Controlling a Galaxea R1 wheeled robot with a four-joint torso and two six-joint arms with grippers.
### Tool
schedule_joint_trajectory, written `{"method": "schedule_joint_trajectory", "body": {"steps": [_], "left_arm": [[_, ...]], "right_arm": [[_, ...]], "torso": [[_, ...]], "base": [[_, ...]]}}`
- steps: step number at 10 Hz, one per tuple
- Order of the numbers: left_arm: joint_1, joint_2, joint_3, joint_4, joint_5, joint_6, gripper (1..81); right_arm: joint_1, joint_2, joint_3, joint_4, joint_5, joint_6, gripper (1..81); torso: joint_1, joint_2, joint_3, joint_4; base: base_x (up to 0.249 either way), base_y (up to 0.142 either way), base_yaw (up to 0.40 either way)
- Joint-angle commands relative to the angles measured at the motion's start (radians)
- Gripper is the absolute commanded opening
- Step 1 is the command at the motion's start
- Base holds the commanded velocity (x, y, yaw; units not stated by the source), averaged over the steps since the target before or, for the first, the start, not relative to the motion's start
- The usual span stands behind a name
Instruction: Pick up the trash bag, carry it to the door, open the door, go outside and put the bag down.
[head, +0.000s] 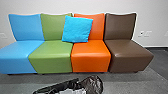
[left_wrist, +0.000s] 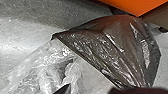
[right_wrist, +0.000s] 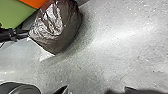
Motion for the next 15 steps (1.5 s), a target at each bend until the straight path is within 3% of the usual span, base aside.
{"method": "schedule_joint_trajectory", "body": {"steps": [1, 3, 6, 7, 10, 15], "left_arm": [[-0.148, 0.018, -0.005, -0.009, 0.046, 0.001, 81.1], [-0.185, 0.016, -0.005, -0.009, 0.049, 0.001, 81.1], [-0.189, 0.016, -0.007, -0.009, 0.069, 0.001, 81.1], [-0.183, 0.015, -0.007, -0.009, 0.069, 0.002, 81.1], [-0.151, 0.011, -0.007, -0.014, 0.049, 0.002, 81.1], [-0.11, 0.011, -0.01, 0.0, -0.013, 0.013, 81.1]], "right_arm": [[0.088, -0.067, 0.025, 0.024, -0.05, -0.001, 81.1], [0.088, -0.065, 0.03, 0.022, -0.05, -0.002, 81.1], [0.084, -0.064, 0.028, 0.022, -0.05, -0.002, 81.1], [0.085, -0.059, 0.027, 0.022, -0.05, -0.001, 81.1], [0.087, -0.052, 0.027, 0.024, -0.05, -0.001, 81.1], [0.084, -0.052, 0.024, 0.024, -0.05, -0.001, 81.1]], "torso": [[0.063, -0.071, -0.093, 0.0], [0.101, -0.071, -0.157, 0.0], [0.101, -0.071, -0.254, 0.0], [0.084, -0.05, -0.205, 0.0], [0.093, -0.058, -0.237, 0.0], [0.094, -0.058, -0.237, 0.0]], "base": [[0.0, 0.0, 0.0], [0.0, 0.0, 0.0], [0.0, 0.0, 0.0], [0.0, 0.0, 0.0], [0.0, 0.0, 0.0], [0.0, 0.0, 0.0]]}}
